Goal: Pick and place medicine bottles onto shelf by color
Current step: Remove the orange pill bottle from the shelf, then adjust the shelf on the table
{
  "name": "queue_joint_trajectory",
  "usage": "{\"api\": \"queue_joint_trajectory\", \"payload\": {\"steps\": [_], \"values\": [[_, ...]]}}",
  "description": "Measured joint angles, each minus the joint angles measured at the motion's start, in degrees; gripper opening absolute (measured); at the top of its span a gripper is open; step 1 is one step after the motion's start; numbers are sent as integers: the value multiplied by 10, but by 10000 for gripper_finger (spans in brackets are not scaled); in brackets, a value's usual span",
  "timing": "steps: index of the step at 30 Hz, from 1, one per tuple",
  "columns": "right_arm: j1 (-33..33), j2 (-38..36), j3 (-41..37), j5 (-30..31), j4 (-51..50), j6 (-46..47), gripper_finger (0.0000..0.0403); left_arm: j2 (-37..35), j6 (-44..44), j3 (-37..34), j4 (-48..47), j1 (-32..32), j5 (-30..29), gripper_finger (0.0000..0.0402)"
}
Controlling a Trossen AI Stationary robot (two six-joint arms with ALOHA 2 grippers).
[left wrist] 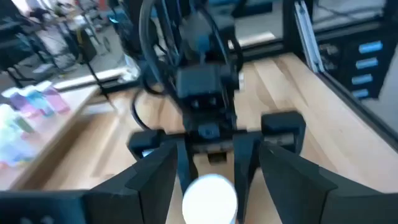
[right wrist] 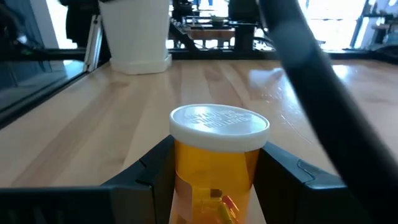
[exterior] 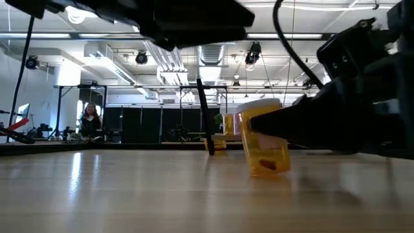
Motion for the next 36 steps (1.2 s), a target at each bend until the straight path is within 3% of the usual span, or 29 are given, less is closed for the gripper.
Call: {"api": "queue_joint_trajectory", "payload": {"steps": [6, 16, 19, 25, 30, 36], "values": [[13, -4, -12, 1, -6, -11, 173, 20, -7, -2, -5, 10, 32, 212], [23, -7, -29, -1, -45, 4, 241, 31, -44, -1, -15, 12, 48, 212], [30, -24, -53, 1, -52, 21, 259, 8, -93, 6, -107, 12, 32, 212], [51, -137, -120, -7, -143, 97, 273, -83, -277, 48, -435, 29, -87, 212], [54, -287, -148, -3, -353, 183, 262, -147, -364, 74, -570, 120, -57, 212], [55, -422, -146, 19, -530, 220, 245, -178, -260, 113, -631, 309, -21, 189]]}}
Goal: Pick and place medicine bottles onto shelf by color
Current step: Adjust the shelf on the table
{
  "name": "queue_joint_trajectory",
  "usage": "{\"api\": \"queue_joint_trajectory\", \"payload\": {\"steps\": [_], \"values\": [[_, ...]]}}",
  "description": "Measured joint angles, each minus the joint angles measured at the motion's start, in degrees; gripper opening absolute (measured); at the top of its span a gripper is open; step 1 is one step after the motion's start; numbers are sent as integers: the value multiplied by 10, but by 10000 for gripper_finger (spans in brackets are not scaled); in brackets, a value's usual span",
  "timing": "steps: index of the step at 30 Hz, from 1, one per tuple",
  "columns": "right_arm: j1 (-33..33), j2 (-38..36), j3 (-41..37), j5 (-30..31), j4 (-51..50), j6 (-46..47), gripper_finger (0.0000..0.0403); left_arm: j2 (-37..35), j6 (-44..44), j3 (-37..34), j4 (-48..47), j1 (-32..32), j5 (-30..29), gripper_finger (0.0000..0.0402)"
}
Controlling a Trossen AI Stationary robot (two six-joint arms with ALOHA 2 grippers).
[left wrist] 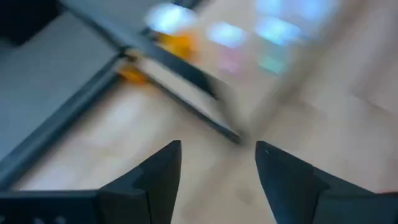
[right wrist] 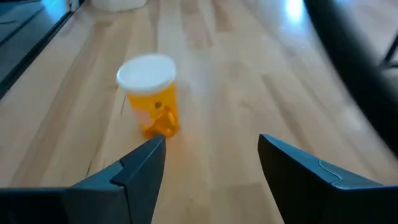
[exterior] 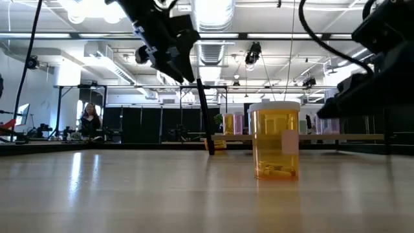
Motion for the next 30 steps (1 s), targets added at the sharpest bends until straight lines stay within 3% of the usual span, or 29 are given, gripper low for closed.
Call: {"api": "queue_joint_trajectory", "payload": {"steps": [3, 8, 10, 15, 20, 23, 26, 30], "values": [[2, -31, 9, 27, -40, 0, 239, -9, 56, 41, 2, 102, 45, 166], [2, -42, 9, 56, -48, -20, 232, 22, 145, 139, 17, 254, 210, 112], [2, -42, 9, 77, -52, -24, 230, 57, 183, 193, 13, 287, 255, 81], [-2, -41, 8, 84, -59, -23, 224, 163, 257, 349, -54, 326, 301, 7], [-26, -41, 3, 82, -59, -21, 223, 286, 284, 533, -199, 391, 310, 2], [-40, -40, -6, 78, -59, -19, 223, 338, 267, 601, -234, 440, 313, 1], [-48, -41, -17, 79, -59, -17, 223, 373, 244, 614, -241, 481, 353, 1], [-48, -40, -23, 83, -57, -15, 223, 405, 241, 591, -238, 503, 461, 0]]}}
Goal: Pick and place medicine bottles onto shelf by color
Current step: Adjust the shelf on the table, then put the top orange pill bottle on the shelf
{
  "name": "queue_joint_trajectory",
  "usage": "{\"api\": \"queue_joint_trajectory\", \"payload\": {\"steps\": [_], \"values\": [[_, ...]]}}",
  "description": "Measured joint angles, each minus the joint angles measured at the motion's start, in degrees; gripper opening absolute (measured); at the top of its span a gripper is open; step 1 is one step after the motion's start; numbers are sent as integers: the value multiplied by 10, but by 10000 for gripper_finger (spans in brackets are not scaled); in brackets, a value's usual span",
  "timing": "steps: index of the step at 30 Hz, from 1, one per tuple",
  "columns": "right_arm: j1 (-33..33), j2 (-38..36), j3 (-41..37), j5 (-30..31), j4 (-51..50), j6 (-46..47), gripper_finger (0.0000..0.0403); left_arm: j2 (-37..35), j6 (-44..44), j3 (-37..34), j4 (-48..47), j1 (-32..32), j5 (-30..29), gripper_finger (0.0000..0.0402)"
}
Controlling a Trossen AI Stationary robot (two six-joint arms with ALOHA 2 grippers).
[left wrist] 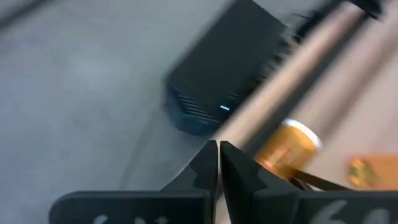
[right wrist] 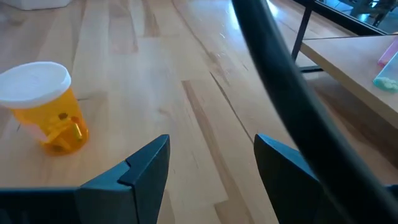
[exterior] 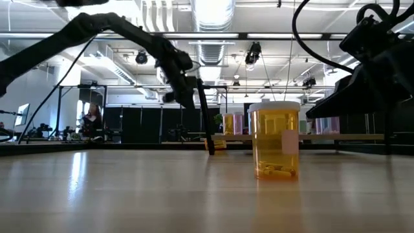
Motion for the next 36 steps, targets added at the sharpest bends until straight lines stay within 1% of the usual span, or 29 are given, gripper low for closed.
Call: {"api": "queue_joint_trajectory", "payload": {"steps": [3, 7, 10, 24, 32, 36], "values": [[0, 2, 0, 0, 0, 0, 223, 7, 16, -32, 20, -1, 67, 0], [0, 2, 0, 0, 0, 0, 223, 3, 13, -86, 89, -15, 162, 0], [0, 2, 0, 0, 0, 0, 223, -2, 13, -112, 122, -34, 196, 0], [0, 2, 0, 0, 1, 0, 224, -11, 30, -163, 138, -85, 197, 0], [0, 2, 0, 0, 1, 0, 224, -11, 47, -167, 145, -115, 195, 0], [0, 2, 0, 0, 1, 0, 224, -14, 65, -167, 166, -115, 142, 0]]}}
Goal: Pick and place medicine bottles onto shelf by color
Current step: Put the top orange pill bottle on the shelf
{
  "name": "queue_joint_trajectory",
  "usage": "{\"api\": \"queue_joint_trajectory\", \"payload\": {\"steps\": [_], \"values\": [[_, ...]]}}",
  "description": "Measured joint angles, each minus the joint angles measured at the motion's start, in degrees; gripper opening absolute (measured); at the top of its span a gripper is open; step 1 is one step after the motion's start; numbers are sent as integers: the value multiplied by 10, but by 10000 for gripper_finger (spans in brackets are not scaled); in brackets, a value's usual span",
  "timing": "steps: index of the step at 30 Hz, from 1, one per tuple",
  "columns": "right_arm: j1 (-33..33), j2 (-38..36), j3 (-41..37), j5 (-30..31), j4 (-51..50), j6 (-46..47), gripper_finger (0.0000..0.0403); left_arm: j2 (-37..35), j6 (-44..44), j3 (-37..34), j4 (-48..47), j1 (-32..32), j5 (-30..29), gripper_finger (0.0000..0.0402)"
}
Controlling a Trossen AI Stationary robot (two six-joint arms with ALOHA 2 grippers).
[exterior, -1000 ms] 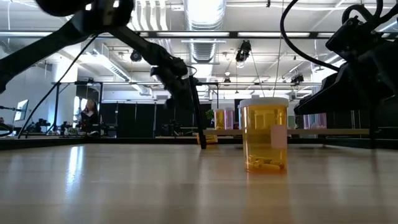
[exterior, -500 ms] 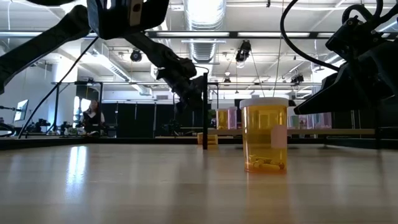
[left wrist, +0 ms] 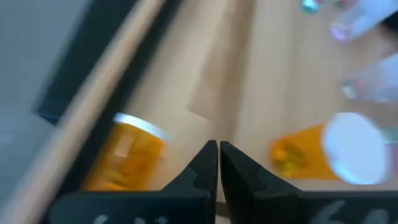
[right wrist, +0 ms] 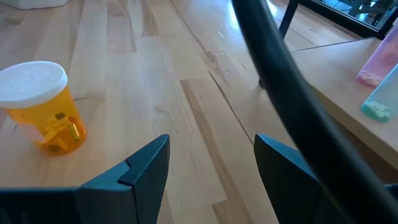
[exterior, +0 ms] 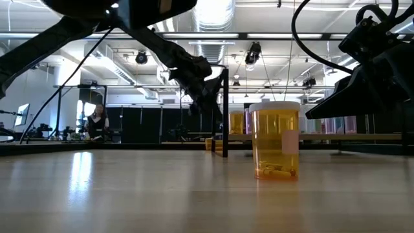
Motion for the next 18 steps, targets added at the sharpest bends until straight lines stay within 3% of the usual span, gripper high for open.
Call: {"api": "queue_joint_trajectory", "payload": {"steps": [6, 11, 14, 18], "values": [[0, 0, 0, 0, 0, 0, 224, -19, 118, 5, -4, 1, -43, 0], [0, 0, 0, 0, -1, 0, 224, -49, 220, 5, -24, 6, -152, 10], [0, 0, 0, 0, -1, 0, 224, -51, 242, 4, -35, 16, -145, 42], [0, 0, 0, 0, -1, 0, 224, -48, 271, -3, -30, 27, -78, 110]]}}
